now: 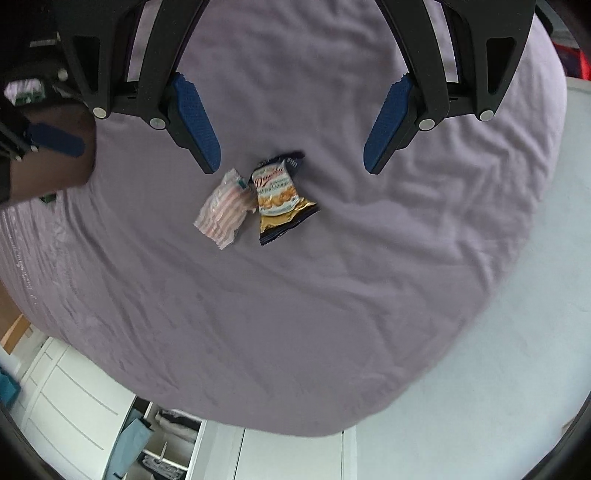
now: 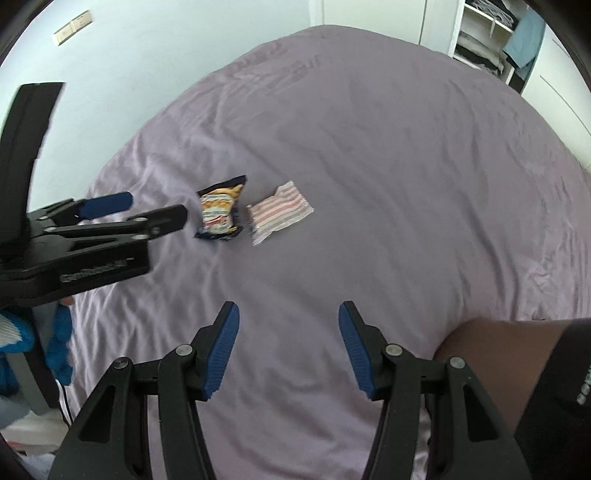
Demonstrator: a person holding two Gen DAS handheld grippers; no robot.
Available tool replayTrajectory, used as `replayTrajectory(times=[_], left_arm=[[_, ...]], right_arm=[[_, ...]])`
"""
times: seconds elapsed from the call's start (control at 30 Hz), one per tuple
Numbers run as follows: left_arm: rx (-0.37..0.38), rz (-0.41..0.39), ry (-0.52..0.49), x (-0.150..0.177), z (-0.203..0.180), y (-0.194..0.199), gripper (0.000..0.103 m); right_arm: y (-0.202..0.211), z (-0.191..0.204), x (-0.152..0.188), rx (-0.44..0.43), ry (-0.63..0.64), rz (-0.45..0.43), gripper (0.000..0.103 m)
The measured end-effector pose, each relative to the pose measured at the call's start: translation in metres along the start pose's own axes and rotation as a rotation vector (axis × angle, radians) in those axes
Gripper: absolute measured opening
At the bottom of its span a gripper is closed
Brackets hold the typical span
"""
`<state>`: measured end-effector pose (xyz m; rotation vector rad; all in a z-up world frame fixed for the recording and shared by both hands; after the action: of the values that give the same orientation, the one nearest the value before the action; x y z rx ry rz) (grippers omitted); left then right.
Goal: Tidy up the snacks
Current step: 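Move both open tools toward the gold cookie bag and pink-striped wrapper, then grasp the gold cookie bag with left tool while right tool grasps the pink-striped wrapper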
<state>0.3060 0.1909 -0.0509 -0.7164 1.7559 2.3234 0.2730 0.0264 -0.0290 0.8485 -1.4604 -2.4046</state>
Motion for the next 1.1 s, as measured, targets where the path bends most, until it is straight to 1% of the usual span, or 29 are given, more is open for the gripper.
replayTrajectory(times=[0.23, 0.37, 0.53, 0.67, 0.77, 0.8, 0.9, 1.03, 1.1], left_arm=[[-0.018, 0.076, 0.024, -0.004, -0.006, -0.052, 0.075], [-0.019, 0.099, 0.042, -0.007, 0.003, -0.071, 0.075], [-0.02, 0.088, 0.027, -0.015, 0.023, -0.081, 0.077], [0.018, 0.092, 0.011, -0.014, 0.033, -0.086, 0.077], [0.053, 0.089, -0.013, -0.015, 0.031, -0.089, 0.077], [0.061, 0.086, -0.024, -0.017, 0.03, -0.091, 0.075], [0.076, 0.09, -0.017, -0.024, 0.027, -0.098, 0.074], [0.085, 0.09, -0.032, -0.024, 0.022, -0.102, 0.074], [0.096, 0.089, -0.054, -0.025, 0.019, -0.104, 0.074]], right_arm=[[-0.024, -0.021, -0.009, -0.013, -0.069, -0.013, 0.074], [-0.041, -0.022, -0.021, -0.035, -0.112, -0.023, 0.074], [-0.07, -0.02, -0.04, -0.078, -0.212, -0.036, 0.074], [-0.094, -0.017, -0.05, -0.123, -0.313, -0.047, 0.074], [-0.106, -0.016, -0.055, -0.134, -0.353, -0.046, 0.074], [-0.11, -0.017, -0.057, -0.131, -0.364, -0.048, 0.074], [-0.118, -0.027, -0.059, -0.127, -0.415, -0.057, 0.074], [-0.124, -0.037, -0.064, -0.146, -0.479, -0.074, 0.073], [-0.127, -0.035, -0.066, -0.172, -0.505, -0.079, 0.074]])
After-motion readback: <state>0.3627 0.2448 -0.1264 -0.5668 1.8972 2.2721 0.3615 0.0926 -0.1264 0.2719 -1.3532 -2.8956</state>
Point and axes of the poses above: each gripper's, at about its wrist camera, not at the fingertips, and y roughly against the way its jaws point, z to its left, x to its underside, the point moved 10 cm from there along -y, roughly the way its jaws point, and after that the axes turned 14 degrees about -x, right-handed, at the moved point
